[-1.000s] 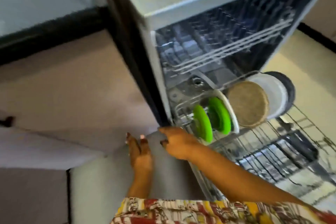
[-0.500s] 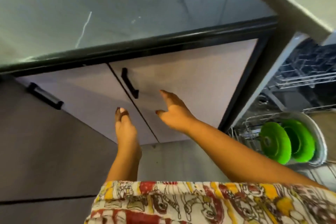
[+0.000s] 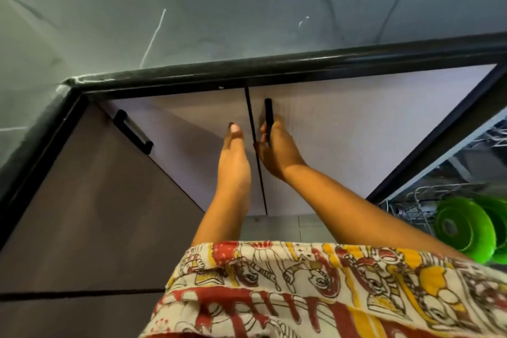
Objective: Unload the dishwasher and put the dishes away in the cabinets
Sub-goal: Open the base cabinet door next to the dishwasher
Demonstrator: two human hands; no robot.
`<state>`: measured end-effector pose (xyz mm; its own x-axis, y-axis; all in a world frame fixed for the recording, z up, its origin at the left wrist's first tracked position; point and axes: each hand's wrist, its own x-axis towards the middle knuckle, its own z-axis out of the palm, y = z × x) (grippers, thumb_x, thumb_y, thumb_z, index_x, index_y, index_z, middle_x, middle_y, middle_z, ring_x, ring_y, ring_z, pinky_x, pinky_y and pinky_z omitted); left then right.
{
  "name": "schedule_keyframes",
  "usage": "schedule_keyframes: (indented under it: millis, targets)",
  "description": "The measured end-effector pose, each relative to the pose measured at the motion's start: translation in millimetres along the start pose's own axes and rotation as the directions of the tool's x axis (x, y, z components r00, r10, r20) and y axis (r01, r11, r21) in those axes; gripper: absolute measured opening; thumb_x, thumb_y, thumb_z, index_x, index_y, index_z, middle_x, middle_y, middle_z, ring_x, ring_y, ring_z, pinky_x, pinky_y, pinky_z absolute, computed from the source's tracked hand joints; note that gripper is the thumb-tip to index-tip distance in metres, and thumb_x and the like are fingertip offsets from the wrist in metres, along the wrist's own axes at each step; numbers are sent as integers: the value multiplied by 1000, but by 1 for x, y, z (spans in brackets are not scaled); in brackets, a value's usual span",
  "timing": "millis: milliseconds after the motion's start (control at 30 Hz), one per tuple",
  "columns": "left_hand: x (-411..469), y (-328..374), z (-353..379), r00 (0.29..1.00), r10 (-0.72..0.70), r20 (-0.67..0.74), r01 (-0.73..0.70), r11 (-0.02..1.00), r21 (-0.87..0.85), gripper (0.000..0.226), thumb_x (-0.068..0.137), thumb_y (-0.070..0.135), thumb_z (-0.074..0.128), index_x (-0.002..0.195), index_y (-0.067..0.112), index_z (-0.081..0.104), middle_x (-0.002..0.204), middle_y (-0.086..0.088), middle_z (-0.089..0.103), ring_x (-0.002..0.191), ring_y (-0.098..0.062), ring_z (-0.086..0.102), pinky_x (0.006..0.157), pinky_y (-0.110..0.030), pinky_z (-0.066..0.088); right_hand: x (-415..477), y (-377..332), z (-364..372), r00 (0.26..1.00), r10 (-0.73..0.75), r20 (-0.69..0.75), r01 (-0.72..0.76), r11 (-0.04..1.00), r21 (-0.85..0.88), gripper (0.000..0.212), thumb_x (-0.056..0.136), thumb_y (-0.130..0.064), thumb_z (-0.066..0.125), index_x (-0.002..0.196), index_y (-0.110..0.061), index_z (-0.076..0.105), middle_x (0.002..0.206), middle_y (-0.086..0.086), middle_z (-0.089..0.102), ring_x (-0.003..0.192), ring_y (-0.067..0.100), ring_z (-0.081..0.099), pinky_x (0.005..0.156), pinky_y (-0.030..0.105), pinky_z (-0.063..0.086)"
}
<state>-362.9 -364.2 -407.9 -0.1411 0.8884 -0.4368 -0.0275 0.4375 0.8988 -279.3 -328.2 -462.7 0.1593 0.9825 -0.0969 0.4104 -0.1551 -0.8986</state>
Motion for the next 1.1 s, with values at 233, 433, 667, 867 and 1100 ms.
schedule_keyframes:
  millis: [233,433,667,867,1100]
  targets:
    - [-18,2,8,981,173,83,-166,983,-78,51,97,47,31,144,27,35,148,5,38,137,-14,34,105,-26,29,-54,15,-9,995,-44,94,40,998,47,75,93,-13,51,148,-42,9,142,0,44,126,20,47,104,37,42]
    - [-76,-1,13,951,143,275,-109,985,-134,35,94,44,42,100,22,68,93,3,72,90,-12,67,75,-24,53,-147,47,-28,984,-175,-36,177,982,62,49,95,-39,49,140,-43,31,119,-5,59,104,9,57,90,32,51]
    - [-185,-51,47,900,212,381,-153,972,-178,30,97,24,39,104,29,68,106,3,70,101,-13,65,94,-31,49,-244,77,-81,973,-151,-174,209,895,393,24,93,-38,52,116,-34,52,111,-19,66,107,0,61,87,14,48]
    - [-261,-109,127,681,548,486,-585,806,-87,44,95,30,28,136,43,27,146,31,25,139,9,20,119,-22,17,-311,123,-167,951,-8,-309,149,887,437,22,96,-42,44,113,-31,51,106,-26,63,101,-17,56,83,4,43]
    - [-305,-132,225,518,659,545,-821,562,101,48,96,24,28,143,25,36,156,14,14,144,3,2,113,-9,3,-317,172,-269,915,169,-367,26,881,471,36,93,-50,38,119,-30,55,132,1,55,122,8,52,106,30,40]
